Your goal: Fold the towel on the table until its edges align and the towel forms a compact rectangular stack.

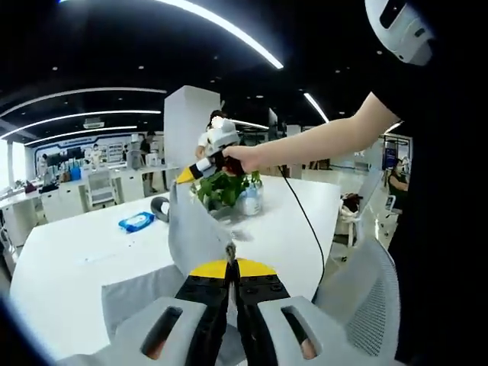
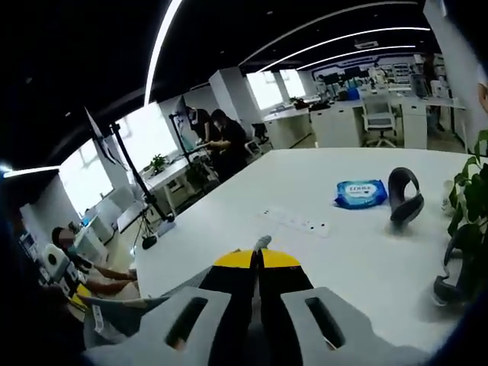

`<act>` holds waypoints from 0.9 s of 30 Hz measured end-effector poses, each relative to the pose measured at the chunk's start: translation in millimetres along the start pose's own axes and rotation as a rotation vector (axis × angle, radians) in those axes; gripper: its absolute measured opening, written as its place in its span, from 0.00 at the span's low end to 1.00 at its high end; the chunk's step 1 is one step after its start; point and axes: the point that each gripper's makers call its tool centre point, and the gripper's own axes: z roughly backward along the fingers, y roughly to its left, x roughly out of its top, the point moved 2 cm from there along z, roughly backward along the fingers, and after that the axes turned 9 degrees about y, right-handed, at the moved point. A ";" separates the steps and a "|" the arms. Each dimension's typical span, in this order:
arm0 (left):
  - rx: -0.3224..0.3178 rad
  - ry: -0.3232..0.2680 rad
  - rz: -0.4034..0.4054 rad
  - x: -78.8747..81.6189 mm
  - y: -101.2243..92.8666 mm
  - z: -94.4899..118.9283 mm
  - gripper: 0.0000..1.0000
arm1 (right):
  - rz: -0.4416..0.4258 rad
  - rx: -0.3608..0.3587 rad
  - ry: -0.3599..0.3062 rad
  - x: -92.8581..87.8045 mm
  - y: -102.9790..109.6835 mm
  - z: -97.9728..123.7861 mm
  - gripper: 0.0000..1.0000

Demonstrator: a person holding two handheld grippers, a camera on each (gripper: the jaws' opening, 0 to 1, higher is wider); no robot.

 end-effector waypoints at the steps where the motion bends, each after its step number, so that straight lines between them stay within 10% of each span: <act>1: 0.003 0.003 0.006 -2.2 1.3 1.1 0.02 | -0.001 0.002 0.001 -0.3 0.7 -0.5 0.00; 27: 0.031 0.029 0.072 -38.1 25.0 25.5 0.02 | -0.044 -0.040 0.031 -10.6 22.2 -31.7 0.00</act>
